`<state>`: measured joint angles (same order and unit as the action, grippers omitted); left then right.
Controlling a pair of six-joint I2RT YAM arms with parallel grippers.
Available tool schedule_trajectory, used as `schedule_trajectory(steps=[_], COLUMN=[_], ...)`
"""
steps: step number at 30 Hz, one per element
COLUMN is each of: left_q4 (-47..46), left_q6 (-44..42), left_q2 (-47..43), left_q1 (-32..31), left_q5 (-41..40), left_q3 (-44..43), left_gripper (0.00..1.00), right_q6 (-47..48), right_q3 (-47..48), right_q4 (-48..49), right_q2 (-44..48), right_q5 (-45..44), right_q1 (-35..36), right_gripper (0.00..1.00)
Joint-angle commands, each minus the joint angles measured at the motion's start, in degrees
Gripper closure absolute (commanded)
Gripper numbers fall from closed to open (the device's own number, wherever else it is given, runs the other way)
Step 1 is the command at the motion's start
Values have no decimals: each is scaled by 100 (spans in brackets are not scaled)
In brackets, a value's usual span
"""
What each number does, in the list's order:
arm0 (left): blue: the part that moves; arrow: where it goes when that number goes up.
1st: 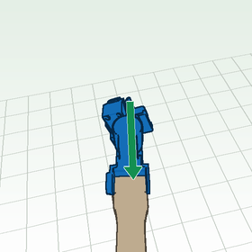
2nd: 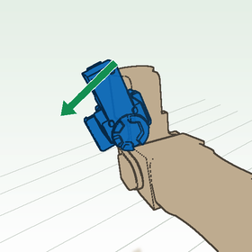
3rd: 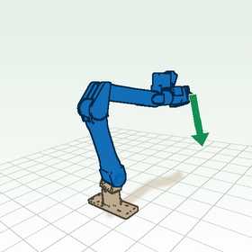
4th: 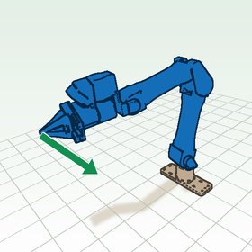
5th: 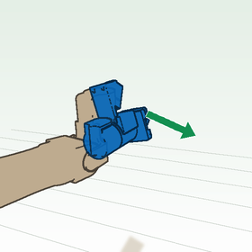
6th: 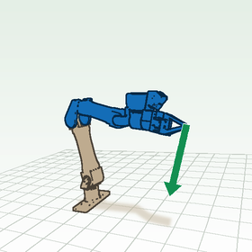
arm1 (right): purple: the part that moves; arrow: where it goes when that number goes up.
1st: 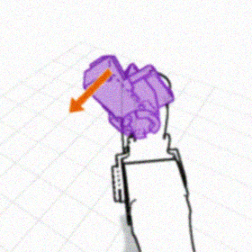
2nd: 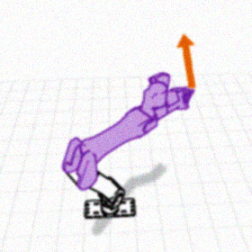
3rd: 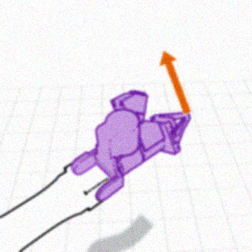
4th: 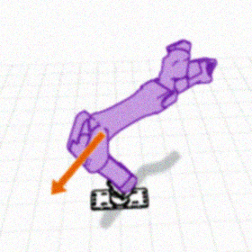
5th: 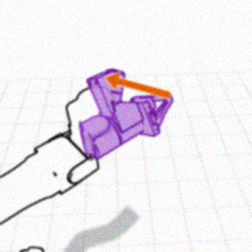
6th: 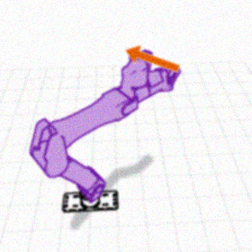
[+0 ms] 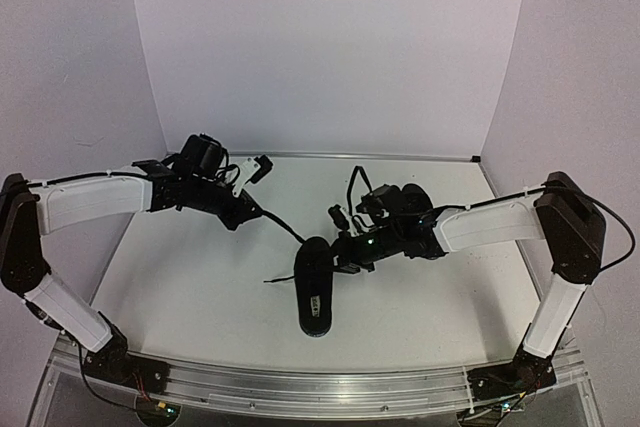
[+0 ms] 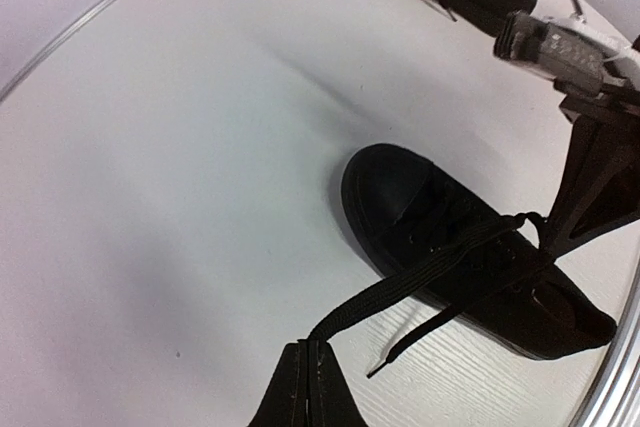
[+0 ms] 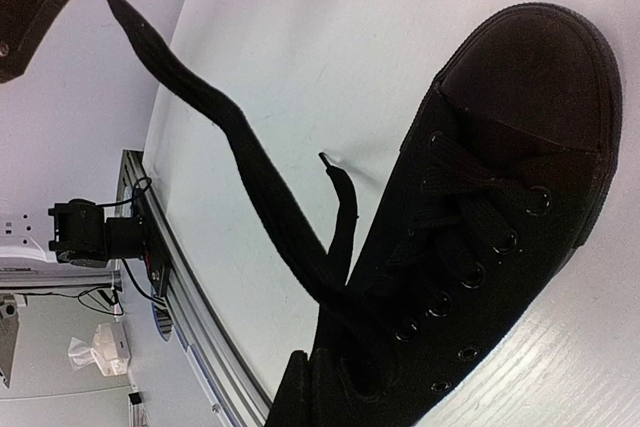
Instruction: Tie the shoes
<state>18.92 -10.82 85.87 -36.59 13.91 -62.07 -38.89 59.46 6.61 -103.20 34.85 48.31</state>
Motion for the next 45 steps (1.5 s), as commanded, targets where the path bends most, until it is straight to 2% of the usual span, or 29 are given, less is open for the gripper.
schedule_trajectory(steps=[1,9,13,15,23,26,32,37,45], left_q4=[835,1875,2301,2544,3048,2768,1558,959,-325], left_q6=[735,1364,1627,1648,1543,1444,1087,471,-349], left_q2=[-375,-720,-894,-935,-482,-189,597,1447,2048], left_q1=[-303,-961,-1191,-1340,-2724,-3137,-3699,-3741,-3740], left_q5=[-777,-1538,-1631,-1526,-904,-731,-46,314,131], left_q3=[261,575,504,441,73,-161,-845,-1393,-1627], left_gripper=[100,100,100,100,100,100,100,100,100], right_q6=[-19,-12,-4,-3,48,79,167,238,335], right_q3=[136,154,176,193,307,332,347,356,364], right_q4=[117,104,91,81,-7,-27,-62,-65,-69], right_q2=[16,27,-3,-20,-38,-42,-45,-13,37], right_q5=[-151,-198,-213,-223,-291,-295,-261,-211,-111], right_q1=[43,31,32,32,18,0,-9,-10,-12], right_gripper=[100,100,100,100,100,100,100,100,100])
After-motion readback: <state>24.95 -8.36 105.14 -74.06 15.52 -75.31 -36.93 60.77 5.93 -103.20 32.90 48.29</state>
